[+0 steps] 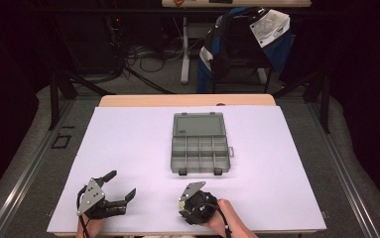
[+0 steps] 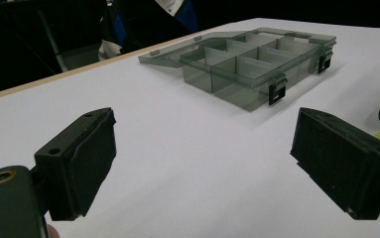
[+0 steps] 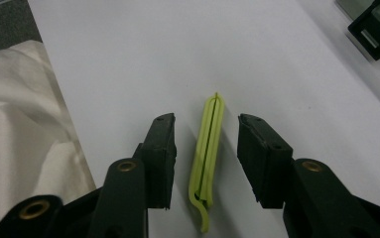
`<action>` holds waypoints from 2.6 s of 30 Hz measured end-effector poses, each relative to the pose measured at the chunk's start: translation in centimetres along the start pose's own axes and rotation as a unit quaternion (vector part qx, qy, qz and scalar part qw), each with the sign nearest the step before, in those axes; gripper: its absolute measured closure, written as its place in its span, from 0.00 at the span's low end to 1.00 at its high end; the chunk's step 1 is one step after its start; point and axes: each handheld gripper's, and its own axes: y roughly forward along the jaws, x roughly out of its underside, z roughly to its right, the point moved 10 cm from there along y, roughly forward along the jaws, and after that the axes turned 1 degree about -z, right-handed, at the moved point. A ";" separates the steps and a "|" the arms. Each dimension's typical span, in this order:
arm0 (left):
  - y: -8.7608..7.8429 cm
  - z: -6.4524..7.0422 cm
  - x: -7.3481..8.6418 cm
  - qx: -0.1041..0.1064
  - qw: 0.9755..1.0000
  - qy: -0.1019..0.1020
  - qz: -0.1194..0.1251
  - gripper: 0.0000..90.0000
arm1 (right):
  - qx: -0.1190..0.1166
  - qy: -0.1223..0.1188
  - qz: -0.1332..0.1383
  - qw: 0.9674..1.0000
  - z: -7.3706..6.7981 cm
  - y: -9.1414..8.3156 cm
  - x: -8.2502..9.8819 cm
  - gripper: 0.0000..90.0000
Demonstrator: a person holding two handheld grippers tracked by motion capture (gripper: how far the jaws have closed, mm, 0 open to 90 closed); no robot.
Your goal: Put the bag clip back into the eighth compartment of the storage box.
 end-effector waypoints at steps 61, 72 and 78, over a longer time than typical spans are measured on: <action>-0.2 0.0 0.0 0.000 1.000 0.004 -0.001 0.11 | 0.037 0.025 0.024 0.999 3.0 -1.8 0.6 0.89; -0.2 0.0 0.0 0.000 1.000 0.004 -0.001 0.11 | 0.048 0.029 0.026 0.998 3.7 -2.3 0.8 0.89; -0.2 0.0 0.0 0.000 1.000 0.004 -0.001 0.11 | 0.051 0.032 0.027 0.998 4.1 -2.5 1.0 0.89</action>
